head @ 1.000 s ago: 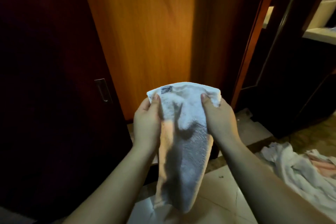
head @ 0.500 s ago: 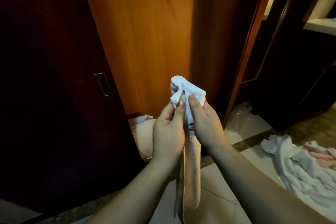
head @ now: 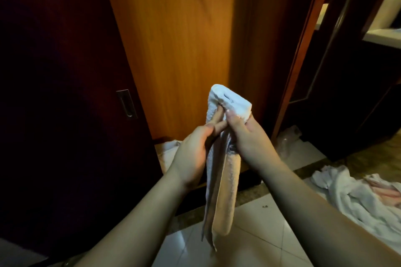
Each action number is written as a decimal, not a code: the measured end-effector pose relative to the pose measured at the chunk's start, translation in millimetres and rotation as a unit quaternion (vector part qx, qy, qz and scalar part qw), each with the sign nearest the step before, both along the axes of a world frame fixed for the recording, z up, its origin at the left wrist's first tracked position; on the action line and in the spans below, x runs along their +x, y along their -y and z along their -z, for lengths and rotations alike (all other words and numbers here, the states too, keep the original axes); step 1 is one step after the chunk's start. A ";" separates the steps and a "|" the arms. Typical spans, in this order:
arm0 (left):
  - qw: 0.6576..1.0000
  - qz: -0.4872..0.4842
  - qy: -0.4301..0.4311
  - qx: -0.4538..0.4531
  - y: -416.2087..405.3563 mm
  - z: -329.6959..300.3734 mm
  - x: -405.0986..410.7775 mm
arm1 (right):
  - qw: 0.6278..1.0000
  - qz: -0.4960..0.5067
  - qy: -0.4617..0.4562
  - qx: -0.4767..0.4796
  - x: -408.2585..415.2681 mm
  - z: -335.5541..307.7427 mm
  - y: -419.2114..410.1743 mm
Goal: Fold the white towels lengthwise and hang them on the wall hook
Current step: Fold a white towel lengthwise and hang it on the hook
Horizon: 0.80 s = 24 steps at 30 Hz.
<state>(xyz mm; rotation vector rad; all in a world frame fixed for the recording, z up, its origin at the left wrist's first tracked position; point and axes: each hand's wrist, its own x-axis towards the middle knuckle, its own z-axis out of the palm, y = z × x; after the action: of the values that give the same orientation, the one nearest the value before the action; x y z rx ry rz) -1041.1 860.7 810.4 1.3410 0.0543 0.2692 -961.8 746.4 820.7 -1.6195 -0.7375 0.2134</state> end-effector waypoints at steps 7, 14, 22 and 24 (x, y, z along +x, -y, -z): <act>0.964 -0.208 0.095 0.139 -19.5 -10.2 3.1 | 0.996 0.056 -0.006 0.065 33.0 -23.4 -4.6; 0.995 -0.048 0.032 0.085 -47.8 -21.1 24.3 | 0.991 -0.042 -0.067 0.106 47.2 -60.4 -22.5; 1.000 -0.021 0.022 -0.002 -34.4 -45.8 38.6 | 0.975 -0.125 -0.126 0.135 56.8 -85.1 -24.6; 0.999 -0.031 0.014 -0.028 -33.8 -48.7 40.9 | 0.965 -0.137 -0.177 0.138 65.3 -65.8 -17.5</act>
<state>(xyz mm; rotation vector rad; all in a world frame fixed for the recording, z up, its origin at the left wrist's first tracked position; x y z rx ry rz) -1000.2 894.6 859.1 1.2815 0.0797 0.3361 -896.6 763.9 886.5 -1.1703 -0.6770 0.5612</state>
